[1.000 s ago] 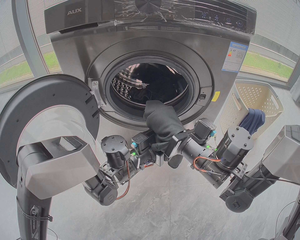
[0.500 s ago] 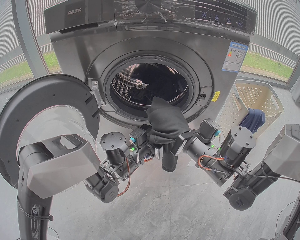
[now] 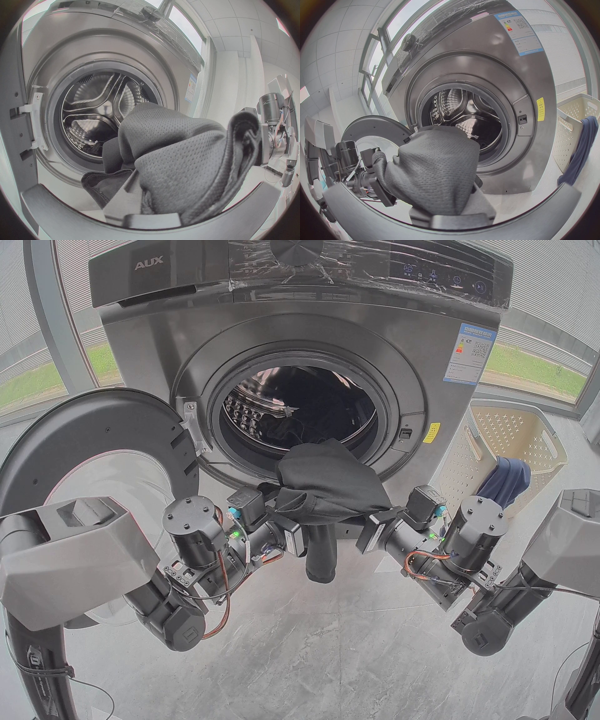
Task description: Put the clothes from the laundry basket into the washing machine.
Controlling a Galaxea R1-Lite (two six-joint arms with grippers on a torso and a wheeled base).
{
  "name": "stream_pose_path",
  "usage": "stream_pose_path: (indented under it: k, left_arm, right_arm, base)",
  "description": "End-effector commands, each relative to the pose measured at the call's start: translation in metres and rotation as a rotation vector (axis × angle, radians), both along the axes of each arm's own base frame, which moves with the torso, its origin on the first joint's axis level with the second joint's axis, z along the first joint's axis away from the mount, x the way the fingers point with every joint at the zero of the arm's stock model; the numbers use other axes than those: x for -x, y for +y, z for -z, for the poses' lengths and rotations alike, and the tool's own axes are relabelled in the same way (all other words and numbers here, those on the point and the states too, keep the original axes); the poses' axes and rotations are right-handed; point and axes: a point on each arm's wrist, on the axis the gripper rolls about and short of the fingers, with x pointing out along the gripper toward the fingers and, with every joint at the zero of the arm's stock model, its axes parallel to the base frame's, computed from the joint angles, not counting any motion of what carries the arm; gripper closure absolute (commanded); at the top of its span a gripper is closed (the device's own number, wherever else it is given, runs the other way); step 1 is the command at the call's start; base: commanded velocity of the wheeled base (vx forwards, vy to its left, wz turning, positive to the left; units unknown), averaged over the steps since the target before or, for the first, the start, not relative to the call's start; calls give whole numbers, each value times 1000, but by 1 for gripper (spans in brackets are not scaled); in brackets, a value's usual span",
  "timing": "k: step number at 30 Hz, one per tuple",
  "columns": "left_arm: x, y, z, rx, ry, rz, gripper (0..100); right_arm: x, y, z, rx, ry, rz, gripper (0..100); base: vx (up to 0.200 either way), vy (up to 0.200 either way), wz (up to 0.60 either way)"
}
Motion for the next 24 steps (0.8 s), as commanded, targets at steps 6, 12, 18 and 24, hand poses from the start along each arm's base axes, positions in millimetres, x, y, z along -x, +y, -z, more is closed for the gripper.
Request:
stream_pose_path:
  k: [6, 12, 18, 24]
  left_arm:
    - [19, 13, -16, 8, -1, -28, 100]
    - [61, 40, -14, -50, 72, -28, 100]
    - [86, 56, -15, -71, 105, -21, 100]
    - [85, 57, -10, -84, 118, -36, 100]
  right_arm:
    - [36, -15, 28, 158, 105, -53, 0]
    - [89, -32, 62, 324, 258, -222, 0]
    - [100, -42, 63, 346, 281, -227, 0]
    - [87, -48, 59, 348, 251, -174, 0]
  base:
    - [0, 0, 0]
    - [0, 0, 0]
    - [0, 0, 0]
    - [0, 0, 0]
